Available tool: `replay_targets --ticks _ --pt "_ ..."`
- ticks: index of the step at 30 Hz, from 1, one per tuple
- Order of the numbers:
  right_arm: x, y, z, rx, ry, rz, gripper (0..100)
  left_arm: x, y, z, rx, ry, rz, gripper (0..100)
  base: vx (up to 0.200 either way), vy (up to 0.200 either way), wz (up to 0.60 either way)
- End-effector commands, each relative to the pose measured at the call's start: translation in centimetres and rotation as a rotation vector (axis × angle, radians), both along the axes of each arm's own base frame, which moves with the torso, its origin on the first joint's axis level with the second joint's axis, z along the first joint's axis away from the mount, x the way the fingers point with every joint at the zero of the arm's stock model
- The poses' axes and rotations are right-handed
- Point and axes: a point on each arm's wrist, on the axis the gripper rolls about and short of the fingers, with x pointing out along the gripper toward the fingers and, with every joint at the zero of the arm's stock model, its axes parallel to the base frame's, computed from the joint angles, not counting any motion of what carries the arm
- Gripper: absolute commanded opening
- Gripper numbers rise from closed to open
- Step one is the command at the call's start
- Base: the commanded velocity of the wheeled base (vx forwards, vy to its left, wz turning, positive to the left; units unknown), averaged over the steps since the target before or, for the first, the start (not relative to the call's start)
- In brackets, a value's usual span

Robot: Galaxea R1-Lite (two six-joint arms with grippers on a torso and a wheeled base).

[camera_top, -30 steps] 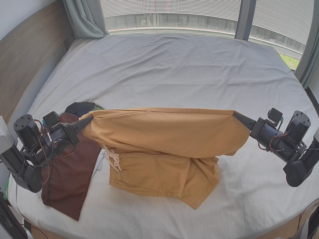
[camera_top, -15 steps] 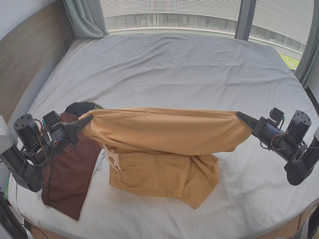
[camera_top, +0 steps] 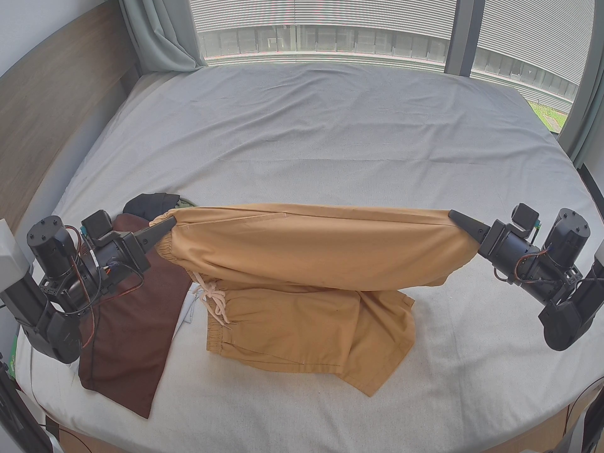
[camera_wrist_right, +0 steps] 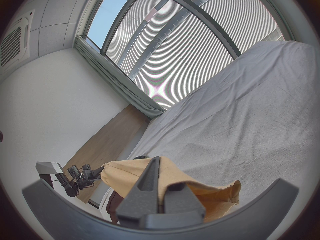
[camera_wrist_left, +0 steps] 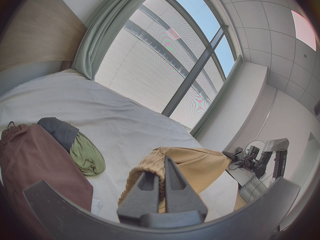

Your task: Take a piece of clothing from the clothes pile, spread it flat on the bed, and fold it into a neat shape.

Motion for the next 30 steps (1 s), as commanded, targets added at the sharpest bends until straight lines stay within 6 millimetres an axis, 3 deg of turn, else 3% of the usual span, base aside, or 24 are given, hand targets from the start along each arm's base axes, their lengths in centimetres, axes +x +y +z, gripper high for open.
replay_targets --ticks 1,30 --pt "0.02 -0.10 0.05 0.001 -0.002 -0.003 0 0.03 0.00 -0.07 0.000 0.002 0.000 0 0.000 0.000 0.00" --pt "0.14 -0.26 0.10 0.000 -0.006 -0.010 0 0.27 0.22 -0.27 0.001 0.006 0.010 0 0.000 0.000 0.00"
